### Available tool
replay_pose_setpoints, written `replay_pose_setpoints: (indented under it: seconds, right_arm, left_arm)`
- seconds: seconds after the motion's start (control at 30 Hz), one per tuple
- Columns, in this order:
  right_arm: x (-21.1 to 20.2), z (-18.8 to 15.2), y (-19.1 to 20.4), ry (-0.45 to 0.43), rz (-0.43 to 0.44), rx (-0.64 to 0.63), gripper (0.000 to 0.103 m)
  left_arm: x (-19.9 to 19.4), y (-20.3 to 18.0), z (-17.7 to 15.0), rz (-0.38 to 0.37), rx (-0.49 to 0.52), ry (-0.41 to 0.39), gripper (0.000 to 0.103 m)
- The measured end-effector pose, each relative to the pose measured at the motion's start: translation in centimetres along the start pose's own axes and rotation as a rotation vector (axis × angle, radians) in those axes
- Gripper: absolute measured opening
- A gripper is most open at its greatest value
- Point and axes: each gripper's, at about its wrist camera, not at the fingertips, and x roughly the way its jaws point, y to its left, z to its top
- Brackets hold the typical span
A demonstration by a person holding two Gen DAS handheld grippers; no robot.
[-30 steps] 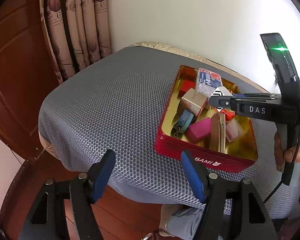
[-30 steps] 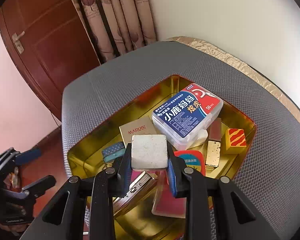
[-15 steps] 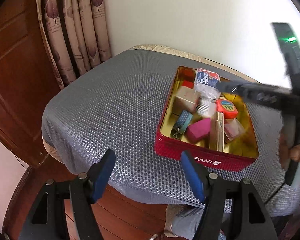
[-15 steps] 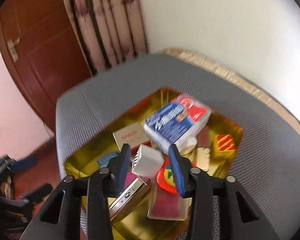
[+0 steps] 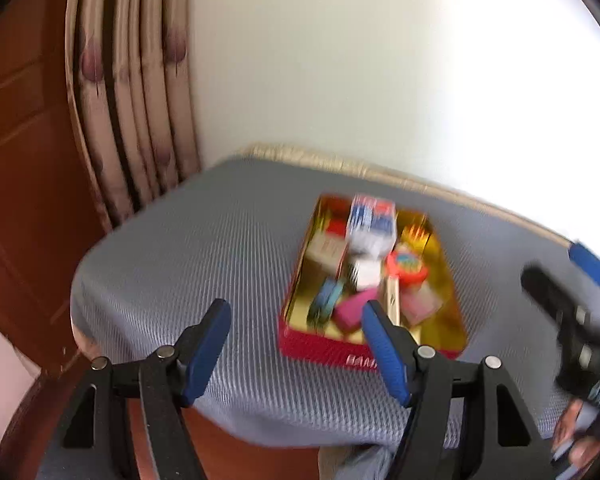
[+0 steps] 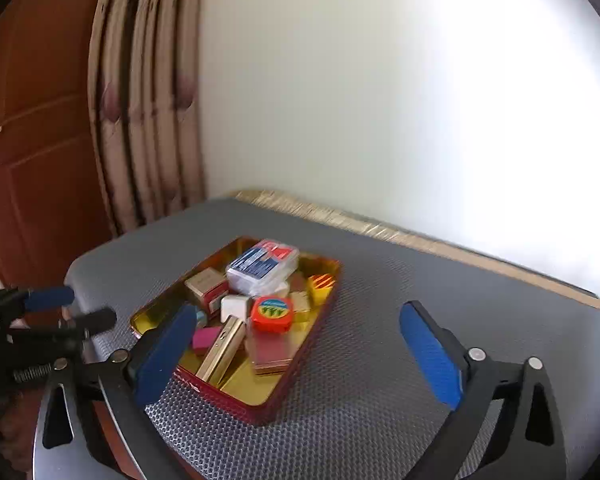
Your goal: Organize rigid objects
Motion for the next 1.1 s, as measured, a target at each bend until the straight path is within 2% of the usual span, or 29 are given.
replay_pose_setpoints:
  seconds: [0.07, 0.17, 0.4, 0.5, 0.77, 0.87, 0.97, 1.1]
  right_arm:
    - [-1.1, -0.1, 0.3, -0.023, -0.060, 0.000, 0.102]
    - [-2.6, -0.1, 0.4, -0.049, -0.128, 0.020, 0.102]
    - [-4.9, -0.5, 0.4, -0.054, -0.146, 0.040, 0.102]
    - [-5.7, -0.8, 0.5, -0.054, -0.183, 0.039, 0.102]
    - [-7.0, -1.0, 0.5, -0.064, -0.156, 0.056, 0.103]
    - [-7.1, -1.0, 0.8, -0.064, -0.147, 0.037, 0.103]
    - [-7.2, -1.1, 1.3, -0.068, -0.134, 0.016, 0.103]
    - [-7.5, -1.0, 1.8, -0.075, -0.123, -0.004, 0.103]
  left_arm:
    - [-0.9, -0.3, 0.4, -0.002, 0.026, -0.050, 0.070]
    - [-1.6, -0.6, 0.4, 0.024, 0.036, -0.071, 0.071]
    - [-2.3, -0.7, -0.2, -0.002, 0.040, -0.049, 0.071]
    - [-2.5, -1.1, -0.4, -0.012, 0.055, -0.042, 0.071]
    - [-2.5, -1.4, -0.5, -0.022, 0.067, -0.036, 0.071]
    - [-2.7, -1.0, -0.5, -0.056, 0.049, -0.034, 0.078]
    - [-3.1, -0.7, -0.4, -0.049, 0.040, -0.058, 0.082]
    - [-3.4, -0.4, -0.2, -0.050, 0.025, -0.070, 0.082]
